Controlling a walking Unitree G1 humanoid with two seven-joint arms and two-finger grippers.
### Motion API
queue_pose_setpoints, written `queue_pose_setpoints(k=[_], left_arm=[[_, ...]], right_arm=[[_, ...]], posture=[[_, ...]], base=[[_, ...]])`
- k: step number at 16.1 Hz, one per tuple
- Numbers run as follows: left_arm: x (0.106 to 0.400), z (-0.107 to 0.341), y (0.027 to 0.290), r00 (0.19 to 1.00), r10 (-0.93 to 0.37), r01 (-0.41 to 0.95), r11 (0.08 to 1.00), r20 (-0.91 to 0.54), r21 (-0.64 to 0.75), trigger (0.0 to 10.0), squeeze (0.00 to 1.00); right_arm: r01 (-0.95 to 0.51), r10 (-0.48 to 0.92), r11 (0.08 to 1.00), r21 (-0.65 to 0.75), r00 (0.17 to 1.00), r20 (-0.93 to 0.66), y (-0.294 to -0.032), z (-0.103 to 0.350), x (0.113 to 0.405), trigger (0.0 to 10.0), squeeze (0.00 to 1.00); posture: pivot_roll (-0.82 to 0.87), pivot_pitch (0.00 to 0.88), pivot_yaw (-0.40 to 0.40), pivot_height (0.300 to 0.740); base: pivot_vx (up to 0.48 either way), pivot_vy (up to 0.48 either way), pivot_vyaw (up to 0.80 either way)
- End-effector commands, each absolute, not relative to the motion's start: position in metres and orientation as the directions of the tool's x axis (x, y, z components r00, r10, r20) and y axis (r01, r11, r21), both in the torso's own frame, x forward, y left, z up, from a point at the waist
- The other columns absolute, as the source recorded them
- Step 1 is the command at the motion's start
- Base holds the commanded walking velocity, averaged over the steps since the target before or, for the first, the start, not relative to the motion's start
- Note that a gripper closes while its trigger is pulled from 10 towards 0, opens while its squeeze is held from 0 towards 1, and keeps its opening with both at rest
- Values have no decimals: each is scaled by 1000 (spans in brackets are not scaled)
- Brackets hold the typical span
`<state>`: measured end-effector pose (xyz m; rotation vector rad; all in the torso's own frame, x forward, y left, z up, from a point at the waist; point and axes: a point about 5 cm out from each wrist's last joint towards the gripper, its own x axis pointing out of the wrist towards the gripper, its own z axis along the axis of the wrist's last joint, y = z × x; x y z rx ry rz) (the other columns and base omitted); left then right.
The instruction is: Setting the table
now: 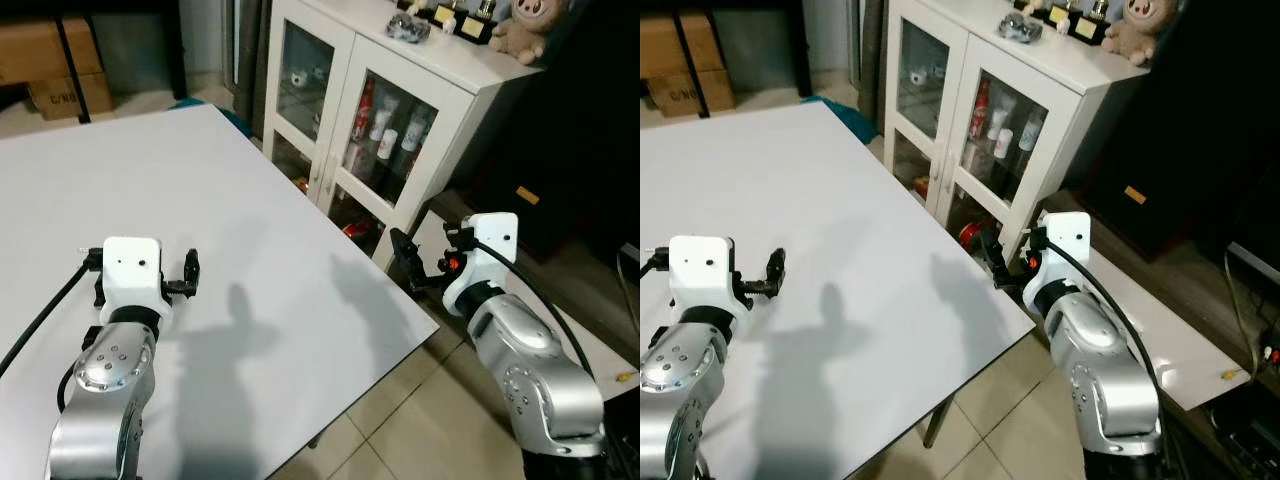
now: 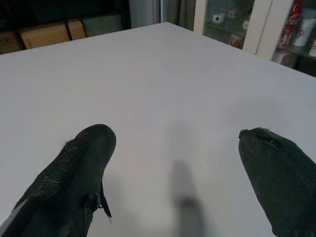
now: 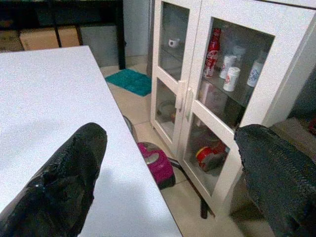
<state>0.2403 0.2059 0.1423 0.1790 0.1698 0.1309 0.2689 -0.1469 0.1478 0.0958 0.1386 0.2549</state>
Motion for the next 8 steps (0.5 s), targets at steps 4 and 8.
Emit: queue_pose_setpoints(k=[4,8], left_arm=[[257,163,187,997,78,-73,979,-16,188,10000,1000],[279,174,185,1000,20,-21,979,6,202,10000,1000]], right_arm=[[-197,198,977,83,980,-1,-156,161,269,10000,1000],[-133,133,986,103,991,3,-165,158,256,10000,1000]], posture=[[160,0,-72,740],[108,0,18,740]], base=[[0,0,800],[0,0,800]])
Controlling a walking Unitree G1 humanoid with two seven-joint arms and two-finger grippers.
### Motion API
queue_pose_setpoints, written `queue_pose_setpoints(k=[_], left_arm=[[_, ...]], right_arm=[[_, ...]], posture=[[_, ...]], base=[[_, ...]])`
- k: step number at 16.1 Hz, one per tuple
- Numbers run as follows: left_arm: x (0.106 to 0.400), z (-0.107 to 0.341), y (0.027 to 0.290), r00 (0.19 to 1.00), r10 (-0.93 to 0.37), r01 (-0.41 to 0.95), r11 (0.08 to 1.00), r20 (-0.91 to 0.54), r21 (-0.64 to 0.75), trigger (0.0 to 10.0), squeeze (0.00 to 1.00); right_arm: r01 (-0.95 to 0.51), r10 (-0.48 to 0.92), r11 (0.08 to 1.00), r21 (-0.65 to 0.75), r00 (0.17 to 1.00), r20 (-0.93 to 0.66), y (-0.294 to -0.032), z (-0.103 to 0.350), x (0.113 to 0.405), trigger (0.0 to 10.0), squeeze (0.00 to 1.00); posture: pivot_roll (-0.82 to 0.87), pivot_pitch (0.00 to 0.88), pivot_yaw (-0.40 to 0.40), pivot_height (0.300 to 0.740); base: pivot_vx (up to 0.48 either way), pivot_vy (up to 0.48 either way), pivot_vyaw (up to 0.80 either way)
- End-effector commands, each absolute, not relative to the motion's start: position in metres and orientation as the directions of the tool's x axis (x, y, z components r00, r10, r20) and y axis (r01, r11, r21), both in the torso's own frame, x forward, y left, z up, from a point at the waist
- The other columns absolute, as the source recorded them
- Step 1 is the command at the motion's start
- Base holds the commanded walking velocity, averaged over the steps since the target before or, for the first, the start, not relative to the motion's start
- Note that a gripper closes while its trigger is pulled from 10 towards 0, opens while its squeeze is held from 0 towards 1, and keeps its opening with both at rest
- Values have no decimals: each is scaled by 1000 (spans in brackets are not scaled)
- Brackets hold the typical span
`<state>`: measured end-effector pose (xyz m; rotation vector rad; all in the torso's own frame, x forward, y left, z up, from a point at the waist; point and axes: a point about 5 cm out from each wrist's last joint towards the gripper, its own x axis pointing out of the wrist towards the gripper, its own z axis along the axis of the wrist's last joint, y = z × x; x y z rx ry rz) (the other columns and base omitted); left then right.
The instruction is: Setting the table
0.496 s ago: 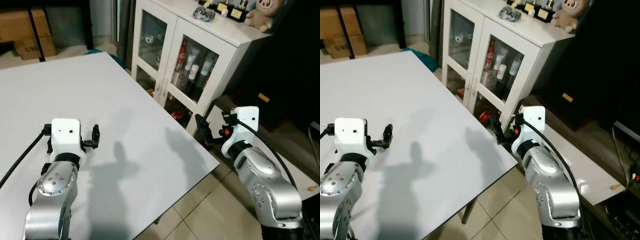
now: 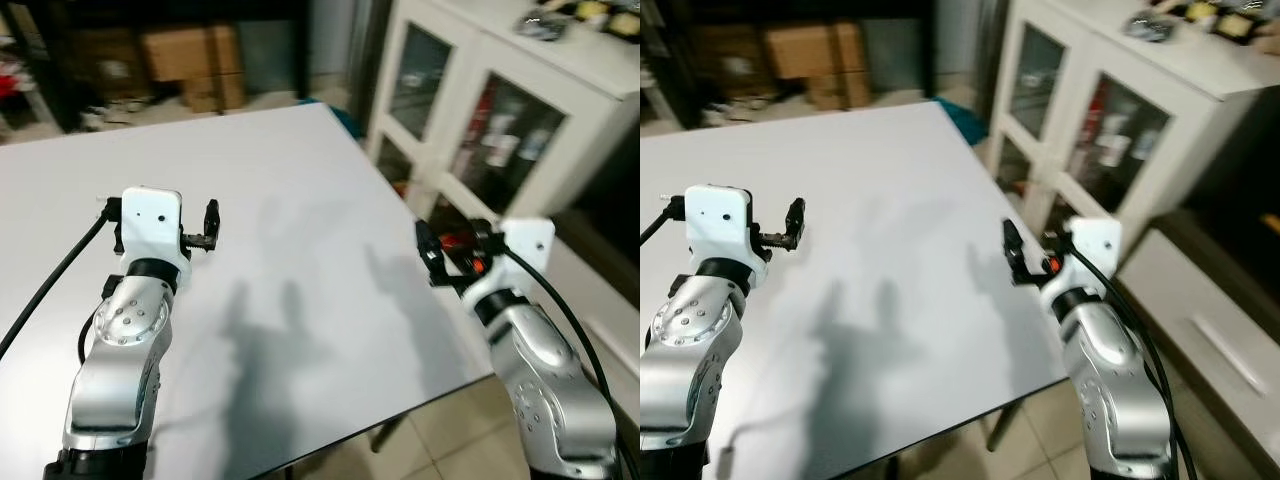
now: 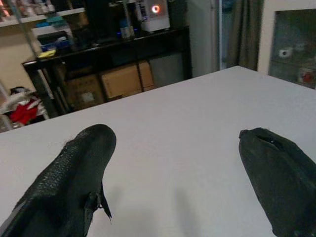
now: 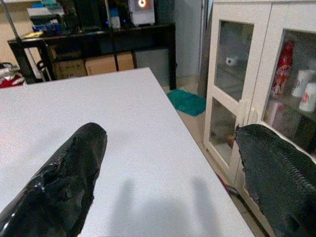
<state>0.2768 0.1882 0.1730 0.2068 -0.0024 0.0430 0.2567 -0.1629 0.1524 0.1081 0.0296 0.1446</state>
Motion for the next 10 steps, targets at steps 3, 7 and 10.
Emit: queue_pose_setpoints(k=[3,7,10], left_arm=[[292,172,181,999,-33,33,992,-7,118,10000,1000],[273,153,178,996,-60,65,995,-72,72,10000,0],[261,144,179,995,-36,50,988,-96,147,10000,0]], right_arm=[[-120,128,983,137,990,-52,-170,151,236,10000,1000],[-129,138,981,143,989,-54,-164,157,236,10000,1000],[-153,164,980,128,983,-87,-159,149,242,10000,1000]], posture=[[8,0,123,740],[31,0,79,740],[74,0,48,740]], base=[[0,0,800],[0,0,800],[0,0,800]])
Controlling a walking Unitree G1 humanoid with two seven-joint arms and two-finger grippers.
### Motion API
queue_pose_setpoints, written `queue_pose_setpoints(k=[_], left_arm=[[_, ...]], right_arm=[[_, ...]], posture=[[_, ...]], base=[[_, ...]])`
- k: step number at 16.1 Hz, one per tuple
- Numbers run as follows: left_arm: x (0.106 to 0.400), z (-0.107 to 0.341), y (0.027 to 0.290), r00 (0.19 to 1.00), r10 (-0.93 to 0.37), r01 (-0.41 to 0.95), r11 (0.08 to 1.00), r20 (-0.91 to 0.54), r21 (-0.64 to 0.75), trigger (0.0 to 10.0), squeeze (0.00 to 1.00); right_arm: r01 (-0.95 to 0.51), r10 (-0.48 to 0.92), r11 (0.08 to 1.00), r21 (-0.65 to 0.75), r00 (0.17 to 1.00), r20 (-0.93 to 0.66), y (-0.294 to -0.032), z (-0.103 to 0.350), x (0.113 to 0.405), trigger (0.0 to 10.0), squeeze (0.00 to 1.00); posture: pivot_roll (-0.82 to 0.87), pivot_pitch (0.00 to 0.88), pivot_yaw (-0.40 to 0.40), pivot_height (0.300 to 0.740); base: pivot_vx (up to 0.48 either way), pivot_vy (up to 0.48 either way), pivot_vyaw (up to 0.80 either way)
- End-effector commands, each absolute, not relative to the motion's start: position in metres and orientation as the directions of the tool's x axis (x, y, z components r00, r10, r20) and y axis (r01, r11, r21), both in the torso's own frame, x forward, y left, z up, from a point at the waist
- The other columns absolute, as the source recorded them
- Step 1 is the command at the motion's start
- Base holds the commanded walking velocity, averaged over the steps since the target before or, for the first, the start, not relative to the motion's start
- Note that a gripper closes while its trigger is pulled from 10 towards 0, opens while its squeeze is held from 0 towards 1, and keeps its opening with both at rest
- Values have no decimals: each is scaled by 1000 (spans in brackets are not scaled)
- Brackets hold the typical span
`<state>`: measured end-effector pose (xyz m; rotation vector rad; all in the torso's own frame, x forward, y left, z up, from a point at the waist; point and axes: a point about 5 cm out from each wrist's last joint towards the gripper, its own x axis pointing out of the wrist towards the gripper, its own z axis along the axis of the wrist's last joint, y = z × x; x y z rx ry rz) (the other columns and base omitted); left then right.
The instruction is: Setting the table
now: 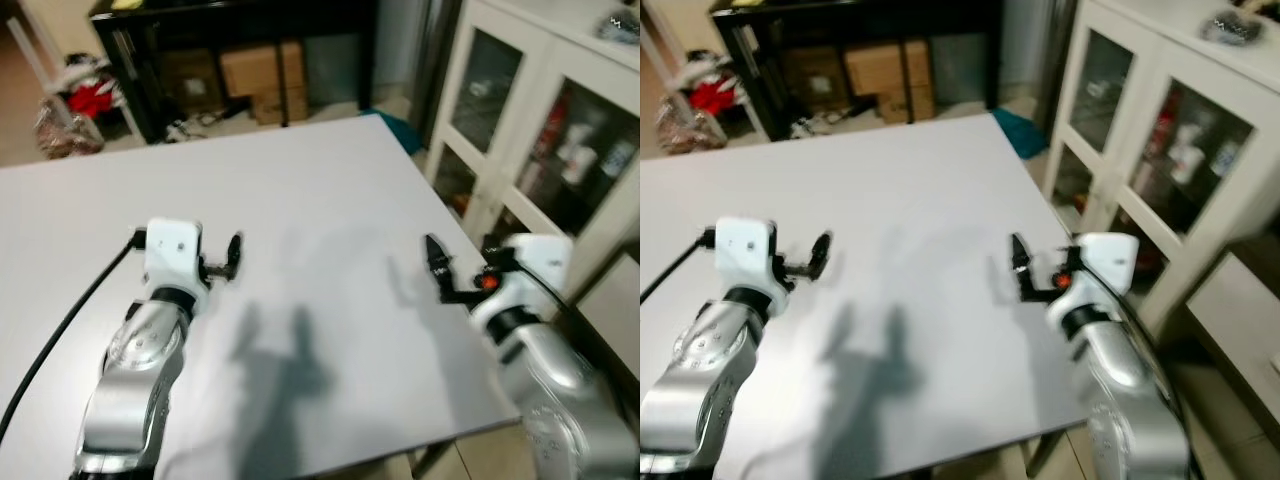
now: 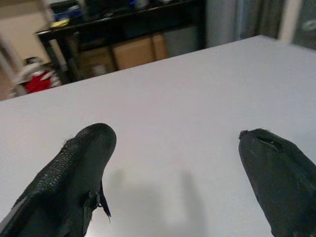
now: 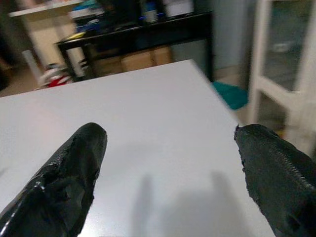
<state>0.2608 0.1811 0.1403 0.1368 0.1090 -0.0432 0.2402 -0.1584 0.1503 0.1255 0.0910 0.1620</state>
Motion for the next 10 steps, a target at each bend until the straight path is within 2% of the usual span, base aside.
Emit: queue_pose_setpoints(k=[1,10], left_arm=[[261,146,181,994,-35,51,986,-103,157,10000,0],[262,147,174,995,-27,43,986,-96,161,10000,0]], right_arm=[[-173,186,976,135,979,-83,-155,152,245,10000,1000],[-162,178,976,143,978,-107,-154,146,260,10000,1000]], posture=[[82,0,37,740],[103,0,22,740]], base=[[0,0,800],[0,0,800]])
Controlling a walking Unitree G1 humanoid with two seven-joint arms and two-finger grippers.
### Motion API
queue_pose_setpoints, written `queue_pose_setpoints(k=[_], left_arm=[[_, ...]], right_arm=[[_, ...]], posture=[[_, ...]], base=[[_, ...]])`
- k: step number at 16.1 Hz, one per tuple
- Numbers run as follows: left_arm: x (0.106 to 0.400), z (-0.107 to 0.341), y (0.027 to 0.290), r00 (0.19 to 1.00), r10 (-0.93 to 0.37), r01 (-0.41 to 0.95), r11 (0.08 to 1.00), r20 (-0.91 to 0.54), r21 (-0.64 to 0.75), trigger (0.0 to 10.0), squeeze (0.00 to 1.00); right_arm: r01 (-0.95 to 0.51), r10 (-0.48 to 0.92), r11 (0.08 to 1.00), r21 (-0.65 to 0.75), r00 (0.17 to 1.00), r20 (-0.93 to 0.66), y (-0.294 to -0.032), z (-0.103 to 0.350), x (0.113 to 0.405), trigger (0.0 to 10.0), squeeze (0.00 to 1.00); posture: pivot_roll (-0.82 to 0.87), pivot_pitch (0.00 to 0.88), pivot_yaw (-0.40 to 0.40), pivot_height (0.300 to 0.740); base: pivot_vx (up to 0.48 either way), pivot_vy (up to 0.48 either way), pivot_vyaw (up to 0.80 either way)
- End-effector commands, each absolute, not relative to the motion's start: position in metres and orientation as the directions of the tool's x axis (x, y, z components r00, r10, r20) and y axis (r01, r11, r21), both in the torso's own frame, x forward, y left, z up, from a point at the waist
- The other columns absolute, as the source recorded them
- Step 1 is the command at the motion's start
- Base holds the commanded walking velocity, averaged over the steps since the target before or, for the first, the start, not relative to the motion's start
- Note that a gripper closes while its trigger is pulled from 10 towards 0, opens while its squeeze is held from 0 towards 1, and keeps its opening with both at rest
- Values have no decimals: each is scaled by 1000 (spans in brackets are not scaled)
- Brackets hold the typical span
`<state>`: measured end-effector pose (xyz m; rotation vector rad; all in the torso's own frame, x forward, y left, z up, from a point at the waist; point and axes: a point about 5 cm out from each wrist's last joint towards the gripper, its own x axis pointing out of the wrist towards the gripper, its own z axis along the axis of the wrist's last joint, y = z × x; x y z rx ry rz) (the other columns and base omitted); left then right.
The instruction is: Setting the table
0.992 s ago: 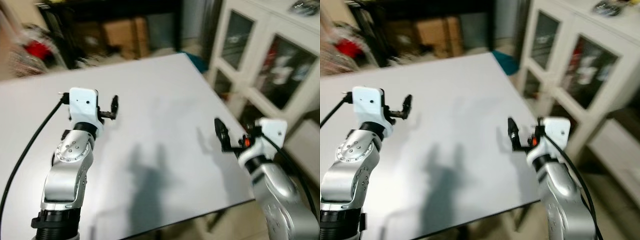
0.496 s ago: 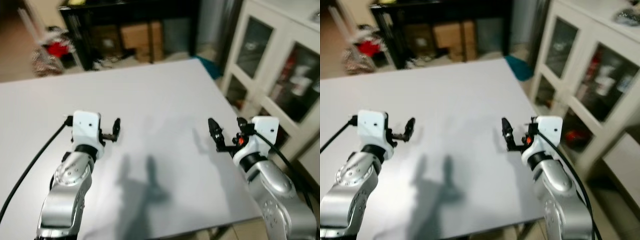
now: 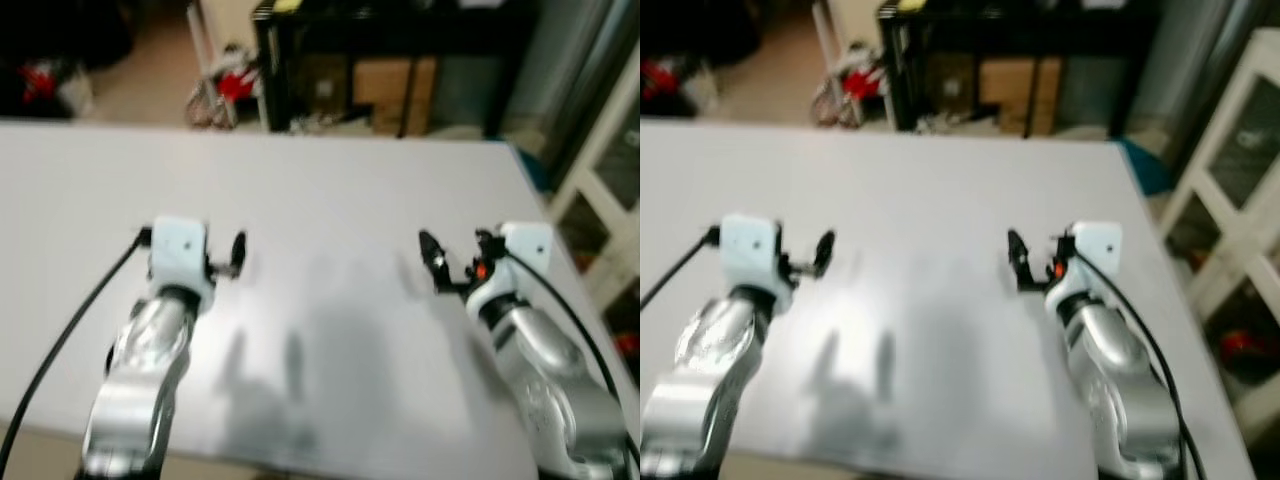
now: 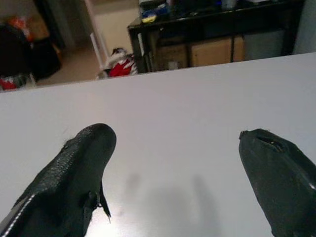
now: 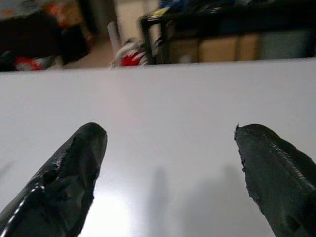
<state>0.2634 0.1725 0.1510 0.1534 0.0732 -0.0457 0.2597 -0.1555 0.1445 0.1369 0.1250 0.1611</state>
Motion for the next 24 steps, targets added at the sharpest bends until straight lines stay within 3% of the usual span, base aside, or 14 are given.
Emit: queue_pose_setpoints(k=[1,4,5,6,9,13,24], left_arm=[[262,147,175,995,-22,37,987,-99,155,10000,0],[261,151,176,995,-24,39,987,-99,157,10000,0],[261,148,174,994,-26,42,987,-106,157,10000,0],[262,145,175,992,-21,41,985,-122,168,10000,0],[265,147,176,992,-31,51,984,-123,169,10000,0],[266,151,173,993,-46,65,983,-113,170,10000,0],[266,153,177,994,-42,59,983,-102,174,10000,0]], right_arm=[[-169,184,975,143,978,-99,-152,148,261,10000,1000],[-147,169,969,200,981,-99,-150,152,260,10000,1000],[-130,144,983,131,984,-103,-154,149,258,10000,1000],[-99,114,986,132,988,-108,-158,146,255,10000,0],[-86,96,992,88,988,-118,-161,145,253,10000,0],[-58,87,983,173,983,-164,-159,140,252,10000,0],[-96,118,981,169,985,-126,-152,145,262,10000,0]], posture=[[101,0,17,740],[99,0,21,740],[93,0,40,740],[83,0,34,740],[80,0,45,740],[82,0,56,740],[106,0,39,740]], base=[[0,0,800],[0,210,0],[0,334,0],[0,337,0],[0,349,0],[0,352,0],[0,349,0]])
